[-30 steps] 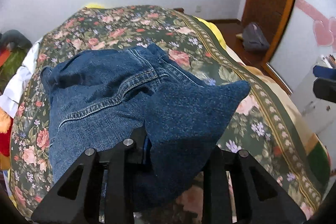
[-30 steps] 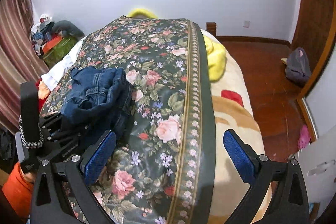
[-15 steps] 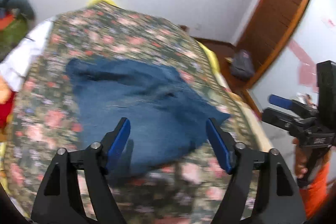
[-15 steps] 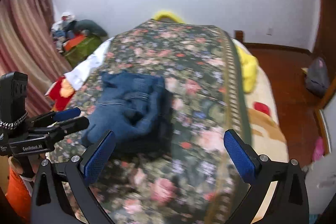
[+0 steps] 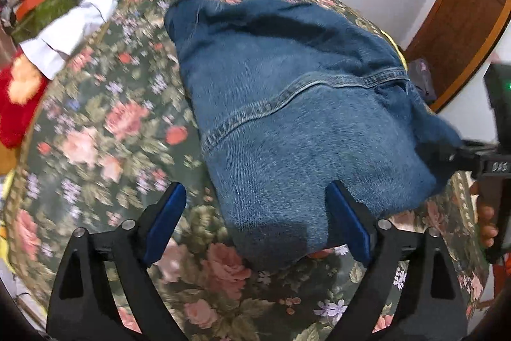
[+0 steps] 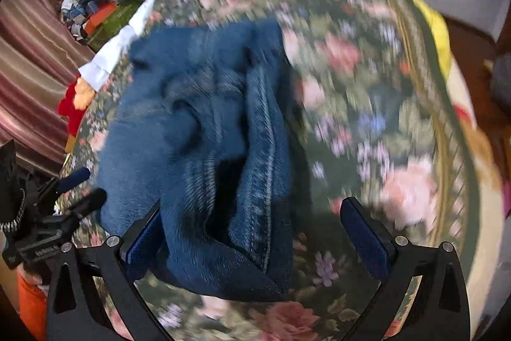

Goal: Fold large clothes

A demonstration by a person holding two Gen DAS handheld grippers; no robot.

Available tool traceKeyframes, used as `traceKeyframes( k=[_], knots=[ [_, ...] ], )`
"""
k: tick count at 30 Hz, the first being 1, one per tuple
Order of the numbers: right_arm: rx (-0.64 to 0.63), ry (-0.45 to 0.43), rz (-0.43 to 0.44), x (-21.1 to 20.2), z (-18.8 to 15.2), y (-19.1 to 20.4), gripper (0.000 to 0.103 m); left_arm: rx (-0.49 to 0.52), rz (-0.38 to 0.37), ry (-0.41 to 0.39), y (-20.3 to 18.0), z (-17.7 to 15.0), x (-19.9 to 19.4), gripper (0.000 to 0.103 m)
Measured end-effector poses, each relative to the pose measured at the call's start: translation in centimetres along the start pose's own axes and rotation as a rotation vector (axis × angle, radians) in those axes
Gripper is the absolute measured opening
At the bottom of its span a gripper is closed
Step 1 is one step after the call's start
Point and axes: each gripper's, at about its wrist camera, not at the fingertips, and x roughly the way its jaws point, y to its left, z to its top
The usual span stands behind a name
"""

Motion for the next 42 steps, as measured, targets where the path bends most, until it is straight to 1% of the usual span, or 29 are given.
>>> traceKeyframes(
  k=[2, 4, 6, 8, 11, 13, 15, 18, 21, 23, 26, 28, 29, 32, 35, 38, 40, 42],
  knots=[
    [0.044, 0.039, 0.039, 0.4, -0.8, -1.3, 0.103, -0.02, -0.018, 0.003, 0.1, -0.6, 0.3, 0.095],
    [0.061, 0.074, 0.07, 0.3, -1.3, -1.9, 0.103, -0.019, -0.032, -0.002, 0.3, -1.0, 0.0, 0.095],
    [0.031, 0.09, 0.055, -0.4, -1.3, -1.6, 0.103, -0.014, -0.032, -0.008, 0.4, -1.1, -0.7, 0.094],
    [-0.011, 0.083, 0.036, -1.4, -1.0, -1.0, 0.103, -0.008, -0.032, 0.0, 0.7, -0.8, -1.3, 0.094],
    [-0.068, 0.052, 0.019, -3.1, 0.1, 0.4, 0.103, 0.003, 0.003, -0.012, 1.6, -0.1, -2.2, 0.094],
    [-0.084, 0.019, 0.043, -4.0, 1.3, 1.2, 0.103, -0.002, 0.012, -0.034, 2.4, 0.5, -2.9, 0.094],
    [-0.071, 0.0, 0.083, -4.2, 2.7, 1.5, 0.103, -0.042, -0.005, -0.046, 3.7, 1.5, -3.3, 0.094],
    [-0.031, 0.011, 0.112, -2.8, 5.0, 1.7, 0.103, -0.106, -0.023, -0.027, 5.2, 2.9, -2.4, 0.094],
    [-0.022, 0.068, 0.111, 0.0, 6.7, 1.7, 0.103, -0.162, -0.077, 0.027, 6.2, 4.3, -0.3, 0.094],
    [-0.011, 0.127, 0.13, 2.3, 7.4, 1.2, 0.103, -0.2, -0.104, 0.054, 6.8, 4.8, 1.2, 0.094],
    [0.014, 0.197, 0.205, 4.9, 8.1, 0.6, 0.103, -0.251, -0.157, 0.098, 7.4, 5.3, 3.7, 0.094],
    [0.029, 0.221, 0.259, 5.9, 8.5, 0.0, 0.103, -0.285, -0.188, 0.104, 8.0, 5.6, 5.1, 0.094],
    [0.041, 0.239, 0.288, 6.5, 8.7, -0.4, 0.103, -0.311, -0.222, 0.107, 8.5, 5.9, 5.9, 0.094],
    [0.048, 0.257, 0.339, 7.7, 9.3, -0.9, 0.103, -0.362, -0.296, 0.121, 9.2, 6.3, 7.5, 0.096],
    [-0.02, 0.275, 0.36, 8.6, 10.2, -0.1, 0.103, -0.365, -0.319, 0.124, 9.1, 6.7, 8.8, 0.098],
    [-0.045, 0.271, 0.364, 9.7, 11.1, 0.8, 0.103, -0.372, -0.35, 0.125, 9.1, 7.2, 10.1, 0.099],
    [-0.062, 0.257, 0.362, 9.9, 11.2, 1.2, 0.103, -0.395, -0.377, 0.13, 9.2, 7.4, 10.9, 0.099],
    [-0.058, 0.238, 0.365, 9.8, 11.1, 1.5, 0.103, -0.429, -0.424, 0.14, 9.4, 7.5, 11.8, 0.097]
  ],
)
